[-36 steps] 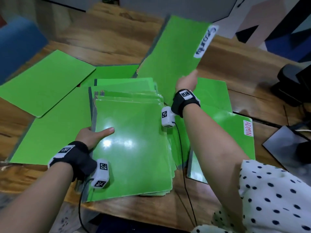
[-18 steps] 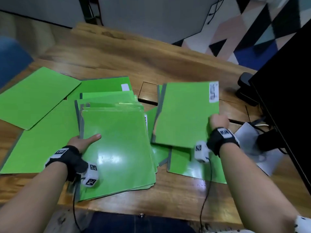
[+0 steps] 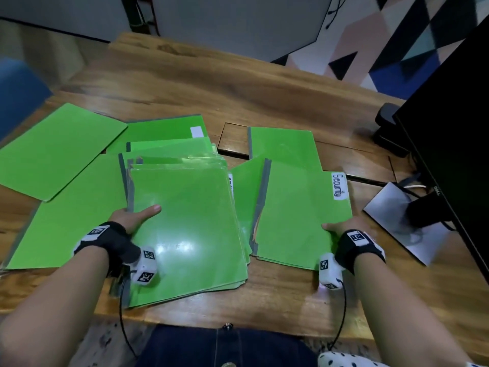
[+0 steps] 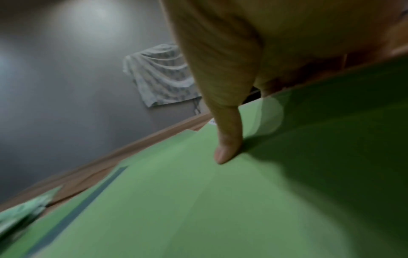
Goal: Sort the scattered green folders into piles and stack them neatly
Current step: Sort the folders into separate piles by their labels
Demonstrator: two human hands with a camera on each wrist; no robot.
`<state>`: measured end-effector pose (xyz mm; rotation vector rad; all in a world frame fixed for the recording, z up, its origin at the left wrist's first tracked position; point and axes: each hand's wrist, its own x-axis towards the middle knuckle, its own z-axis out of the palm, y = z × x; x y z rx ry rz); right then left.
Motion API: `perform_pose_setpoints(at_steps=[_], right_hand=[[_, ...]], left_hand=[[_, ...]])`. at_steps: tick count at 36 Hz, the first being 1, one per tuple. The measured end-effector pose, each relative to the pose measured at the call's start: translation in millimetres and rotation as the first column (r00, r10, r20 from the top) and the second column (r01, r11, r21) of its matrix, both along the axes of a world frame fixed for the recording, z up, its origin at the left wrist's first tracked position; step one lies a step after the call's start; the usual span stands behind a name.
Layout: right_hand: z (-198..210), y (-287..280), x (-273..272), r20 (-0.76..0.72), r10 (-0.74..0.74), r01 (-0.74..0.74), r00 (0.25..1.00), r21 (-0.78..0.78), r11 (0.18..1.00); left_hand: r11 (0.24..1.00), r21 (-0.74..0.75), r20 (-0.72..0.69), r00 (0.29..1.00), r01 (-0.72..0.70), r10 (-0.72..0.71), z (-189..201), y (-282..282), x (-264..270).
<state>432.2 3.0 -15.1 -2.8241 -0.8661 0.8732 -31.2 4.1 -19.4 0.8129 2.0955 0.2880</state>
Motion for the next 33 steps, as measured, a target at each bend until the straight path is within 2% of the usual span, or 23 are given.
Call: perform_pose_setpoints(at_steps=[4, 7, 9, 11, 12, 14, 16, 18, 22, 25, 29, 31, 33], right_hand=[[36, 22, -10, 0.093, 0.066, -0.081, 0.993, 0.173, 0.982], [81, 39, -28, 0.273, 0.2, -0.273, 0.941, 0.262, 0.926], [118, 46, -48, 0.394, 0.297, -0.433, 0.87, 0.319, 0.843], [149, 49, -68, 0.483, 0.33, -0.542, 0.811, 0.408, 0.734], [158, 51, -76, 0.507, 0.327, -0.57, 0.797, 0.454, 0.685], [164, 55, -87, 0.478, 0.302, -0.549, 0.825, 0.551, 0.628], [154, 59, -96, 0.38, 0.314, -0.491, 0.87, 0.627, 0.604], [133, 58, -107, 0.268, 0.35, -0.436, 0.898, 0.652, 0.62], [78, 33, -140, -0.026, 0.414, -0.325, 0.91, 0.577, 0.749], [38, 8, -157, -0.174, 0.401, -0.276, 0.899, 0.485, 0.83], [6, -5, -165, -0.194, 0.439, -0.354, 0.877, 0.357, 0.864], [-3, -7, -169, -0.181, 0.487, -0.423, 0.854, 0.301, 0.854], [-9, -7, -176, -0.195, 0.52, -0.466, 0.832, 0.263, 0.845]], left_hand=[[1.0, 0.0, 0.004, 1.0, 0.005, -0.005, 1, 0, -1], [1.0, 0.004, 0.008, 1.0, -0.001, 0.001, 2, -1, -1], [1.0, 0.004, 0.014, 1.0, -0.001, 0.001, 3, -1, 0], [1.0, 0.011, 0.017, 1.0, 0.0, -0.001, 3, -2, -1], [1.0, 0.01, 0.019, 1.0, 0.007, -0.007, 3, -2, -1], [1.0, 0.004, 0.016, 1.0, 0.026, -0.026, 3, -1, -2], [0.999, -0.018, 0.022, 0.999, 0.047, -0.047, 5, 0, -1], [0.997, -0.045, 0.039, 0.997, 0.065, -0.063, 7, 1, -2], [0.987, -0.111, 0.082, 0.991, 0.112, -0.103, 13, 2, -4], [0.979, -0.127, 0.152, 0.978, 0.161, -0.141, 14, 2, -11], [0.953, -0.087, 0.295, 0.921, 0.29, -0.253, -2, 7, -22], [0.948, -0.072, 0.383, 0.886, 0.311, -0.261, 14, 4, -12], [0.957, -0.076, 0.42, 0.879, 0.281, -0.225, 24, 6, -2]])
